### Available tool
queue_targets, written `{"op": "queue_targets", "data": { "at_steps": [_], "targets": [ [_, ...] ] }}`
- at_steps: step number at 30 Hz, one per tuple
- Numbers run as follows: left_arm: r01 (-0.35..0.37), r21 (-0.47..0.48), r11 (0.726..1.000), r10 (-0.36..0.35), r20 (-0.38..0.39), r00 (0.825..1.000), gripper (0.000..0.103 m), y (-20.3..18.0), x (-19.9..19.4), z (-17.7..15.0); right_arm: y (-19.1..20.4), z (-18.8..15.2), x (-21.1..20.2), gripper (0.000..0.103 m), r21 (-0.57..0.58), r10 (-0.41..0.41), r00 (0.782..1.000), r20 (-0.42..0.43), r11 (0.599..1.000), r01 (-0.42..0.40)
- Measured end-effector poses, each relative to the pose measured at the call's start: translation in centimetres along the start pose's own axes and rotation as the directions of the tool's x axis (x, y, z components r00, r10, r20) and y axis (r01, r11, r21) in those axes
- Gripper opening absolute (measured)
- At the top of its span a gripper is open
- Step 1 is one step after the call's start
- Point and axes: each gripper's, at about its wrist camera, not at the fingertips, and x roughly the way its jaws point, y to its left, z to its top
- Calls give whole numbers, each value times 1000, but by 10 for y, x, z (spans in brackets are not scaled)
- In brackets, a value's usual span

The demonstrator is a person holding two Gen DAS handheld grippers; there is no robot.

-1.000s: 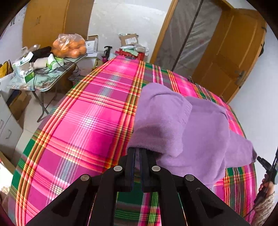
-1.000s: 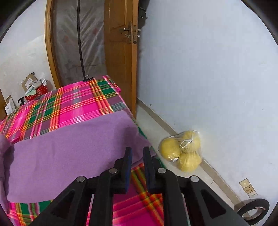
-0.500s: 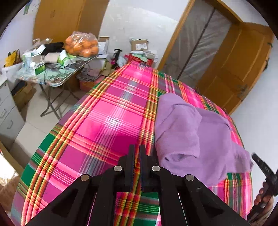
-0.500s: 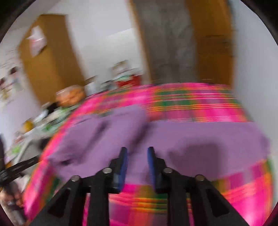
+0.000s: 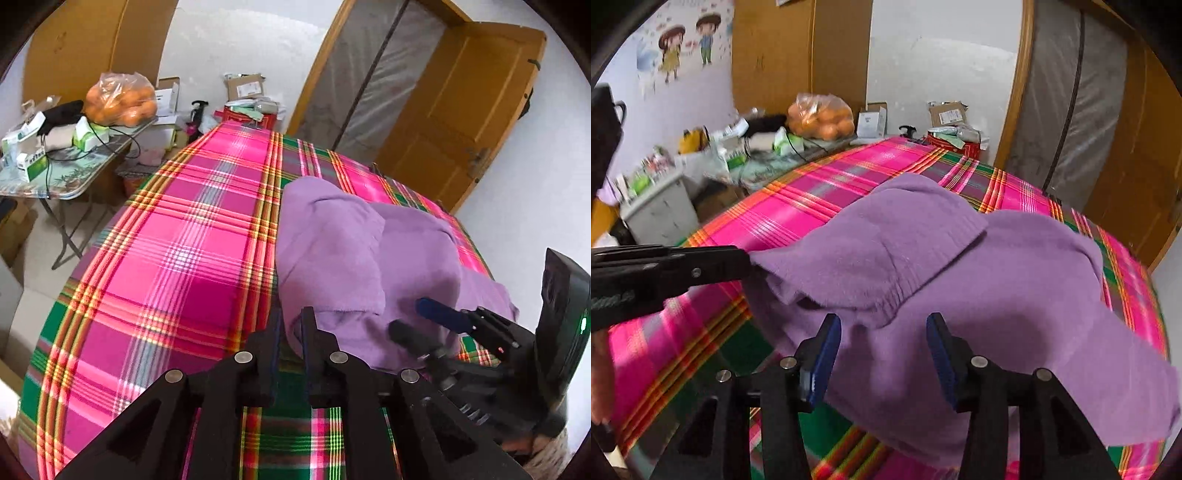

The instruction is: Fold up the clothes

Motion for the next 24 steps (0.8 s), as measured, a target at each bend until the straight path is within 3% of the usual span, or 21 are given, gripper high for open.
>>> {"op": "queue_targets", "data": {
  "at_steps": [4, 6, 9, 15, 20, 24],
  "targets": [
    [15, -14, 1000, -15, -9, 1000, 10, 9, 3, 0, -10, 7, 17, 47, 86, 2, 999, -55, 996, 2],
    [22, -22, 1000, -23, -13, 1000, 11, 13, 5, 0, -12, 11, 19, 30, 102, 15, 999, -52, 995, -10],
    [33, -33, 999, -34, -20, 999, 18, 20, 8, 0, -6, 16, 13, 19, 69, -11, 1000, -16, 998, 12],
    [41, -53, 998, -42, -24, 999, 19, 32, 9, -1, 21, 40, 3, 13, -32, -37, 996, 87, 999, 40],
    [31, -81, 996, -33, -20, 999, 19, 45, 5, -3, 51, 63, 8, 13, -105, 51, 989, 137, 994, -37],
    [13, -111, 994, -15, -22, 1000, 19, 59, 1, -7, 77, 70, 22, 13, -152, 175, 978, 117, 976, -157]
  ]
}}
